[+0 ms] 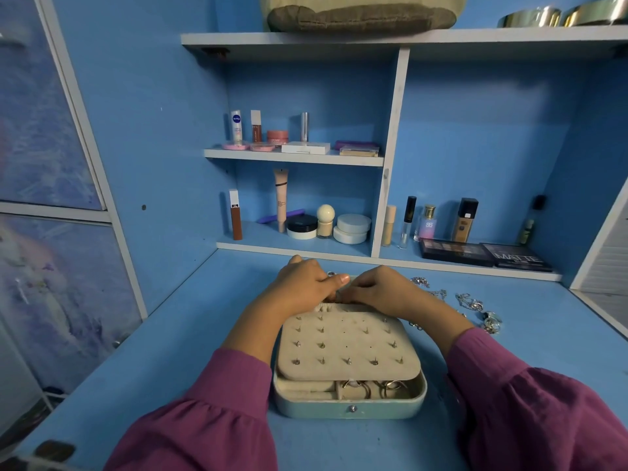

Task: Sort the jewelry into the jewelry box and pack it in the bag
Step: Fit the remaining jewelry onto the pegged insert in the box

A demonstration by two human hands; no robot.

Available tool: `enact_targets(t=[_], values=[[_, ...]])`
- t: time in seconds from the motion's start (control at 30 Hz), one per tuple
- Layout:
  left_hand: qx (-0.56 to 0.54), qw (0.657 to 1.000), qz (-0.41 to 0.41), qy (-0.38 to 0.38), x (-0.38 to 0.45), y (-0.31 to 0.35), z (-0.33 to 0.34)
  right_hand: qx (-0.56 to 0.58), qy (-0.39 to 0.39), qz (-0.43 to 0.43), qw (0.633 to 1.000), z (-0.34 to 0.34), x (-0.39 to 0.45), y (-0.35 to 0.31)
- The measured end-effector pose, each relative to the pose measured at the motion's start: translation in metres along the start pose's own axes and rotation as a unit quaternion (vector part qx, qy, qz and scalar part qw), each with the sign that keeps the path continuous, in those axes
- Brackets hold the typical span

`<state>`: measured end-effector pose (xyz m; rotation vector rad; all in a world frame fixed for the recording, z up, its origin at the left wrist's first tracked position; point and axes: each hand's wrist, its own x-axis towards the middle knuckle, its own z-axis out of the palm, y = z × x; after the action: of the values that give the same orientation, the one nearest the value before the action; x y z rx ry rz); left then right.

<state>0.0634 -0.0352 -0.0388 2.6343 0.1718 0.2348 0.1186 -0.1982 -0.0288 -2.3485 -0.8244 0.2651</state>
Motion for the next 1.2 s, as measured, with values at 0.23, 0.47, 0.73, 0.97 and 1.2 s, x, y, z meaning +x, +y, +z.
enact_targets(t=[0.23,0.47,0.73,0.97,1.2], values=[[0.016,0.998,-0.003,-0.056,-0.001,0.005,0.005,0.017,0.019,0.006,1.0,-0.006,0.002,0.004],[-0.052,0.998,-0.007,-0.039,-0.005,0.007,0.002,-0.009,-0.025,0.015,1.0,-0.007,0.006,0.005],[-0.098,0.994,0.009,-0.049,-0.006,0.005,0.001,0.022,-0.009,0.013,1.0,-0.008,0.006,0.009],[-0.122,0.992,0.004,-0.043,-0.007,0.002,0.001,0.054,-0.055,-0.012,0.997,-0.013,0.003,0.013],[-0.114,0.993,-0.026,-0.035,-0.002,-0.002,0.004,0.082,-0.112,-0.028,0.99,-0.015,0.0,0.015]])
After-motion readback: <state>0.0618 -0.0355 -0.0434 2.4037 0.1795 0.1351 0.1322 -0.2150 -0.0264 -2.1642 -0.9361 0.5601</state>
